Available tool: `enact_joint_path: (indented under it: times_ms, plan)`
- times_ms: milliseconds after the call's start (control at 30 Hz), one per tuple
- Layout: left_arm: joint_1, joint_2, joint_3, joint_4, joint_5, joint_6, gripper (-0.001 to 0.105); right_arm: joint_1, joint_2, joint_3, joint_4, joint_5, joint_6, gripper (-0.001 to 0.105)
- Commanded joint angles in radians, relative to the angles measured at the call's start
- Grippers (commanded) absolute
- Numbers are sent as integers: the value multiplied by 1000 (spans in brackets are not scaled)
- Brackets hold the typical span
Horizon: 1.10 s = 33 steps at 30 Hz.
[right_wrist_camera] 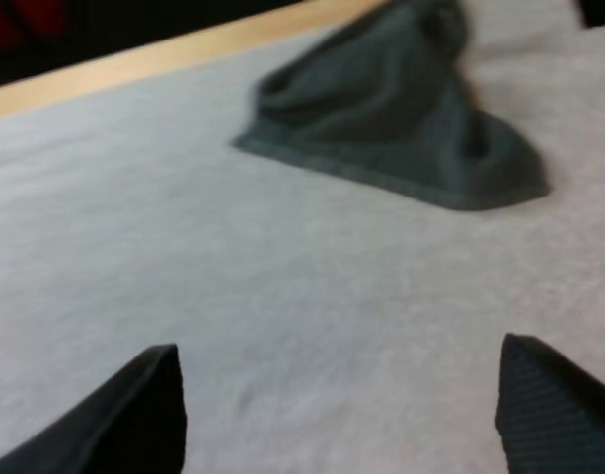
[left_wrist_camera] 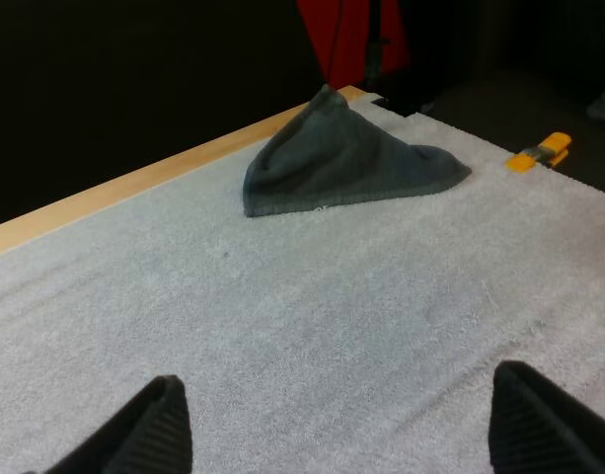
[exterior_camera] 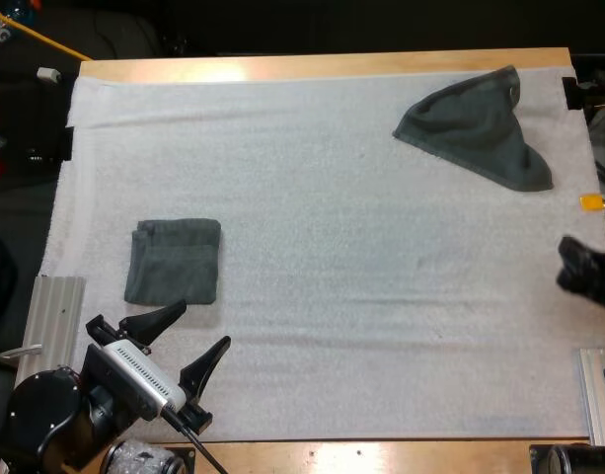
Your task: Pick towel from pile, fold and stack
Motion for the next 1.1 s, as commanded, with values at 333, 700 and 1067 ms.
enact_joint_path:
  times_ms: [333, 700, 1067]
  plan:
    - [-4, 1, -5, -9, 7, -10, 61, 5, 331, -50, -184, 39, -11, 64]
    - [-4, 1, -5, 20, 7, -10, 61, 77, 628, -212, -254, 180, -95, 64]
    - [-4, 1, -5, 40, 7, -10, 61, 77, 909, -354, -267, 195, -109, 64]
